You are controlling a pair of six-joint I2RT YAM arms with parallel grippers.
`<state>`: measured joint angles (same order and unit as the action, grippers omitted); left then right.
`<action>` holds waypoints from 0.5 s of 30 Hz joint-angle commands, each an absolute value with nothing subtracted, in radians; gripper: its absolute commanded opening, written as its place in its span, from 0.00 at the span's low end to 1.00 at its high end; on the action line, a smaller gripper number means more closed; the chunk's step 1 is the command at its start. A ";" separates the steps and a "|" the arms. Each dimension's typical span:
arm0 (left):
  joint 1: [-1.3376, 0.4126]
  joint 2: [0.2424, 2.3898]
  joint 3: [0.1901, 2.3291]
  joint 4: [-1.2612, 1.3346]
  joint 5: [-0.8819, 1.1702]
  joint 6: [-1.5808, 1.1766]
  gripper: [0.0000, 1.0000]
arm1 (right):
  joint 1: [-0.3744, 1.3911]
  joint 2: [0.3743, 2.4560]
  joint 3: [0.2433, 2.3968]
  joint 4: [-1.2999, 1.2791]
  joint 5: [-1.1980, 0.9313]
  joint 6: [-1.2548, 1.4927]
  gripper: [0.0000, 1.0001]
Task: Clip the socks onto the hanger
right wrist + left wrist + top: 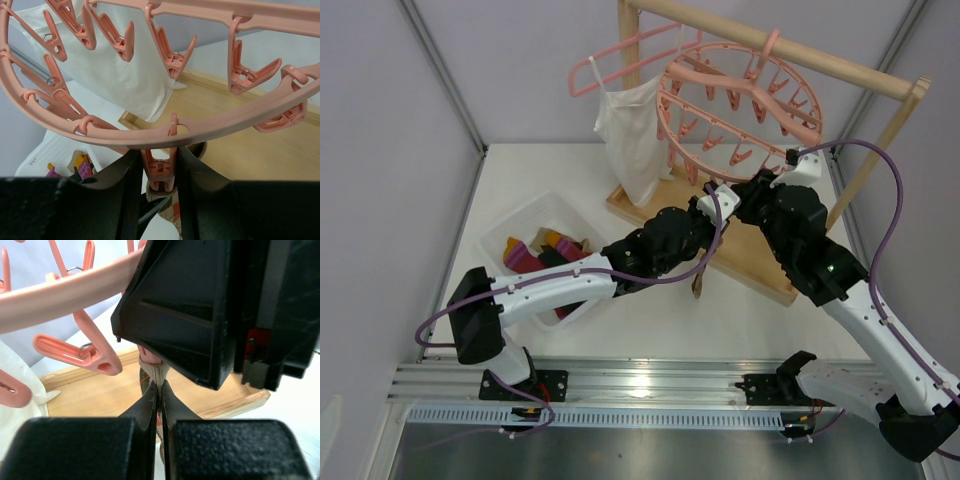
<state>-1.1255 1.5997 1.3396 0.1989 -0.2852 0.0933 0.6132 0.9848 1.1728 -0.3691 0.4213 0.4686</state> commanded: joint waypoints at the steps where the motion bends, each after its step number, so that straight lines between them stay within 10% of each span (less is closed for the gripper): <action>1: -1.132 1.595 1.396 0.226 -0.290 0.129 0.01 | 0.615 0.993 1.203 -0.377 0.454 0.479 0.00; 15: -1.138 1.615 1.373 0.209 -0.376 0.098 0.01 | 0.614 0.993 1.241 -0.383 0.474 0.456 0.00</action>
<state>-1.1282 1.6032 1.3518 0.1925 -0.3157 0.1059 0.6132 1.0012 1.1893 -0.3820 0.4328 0.4541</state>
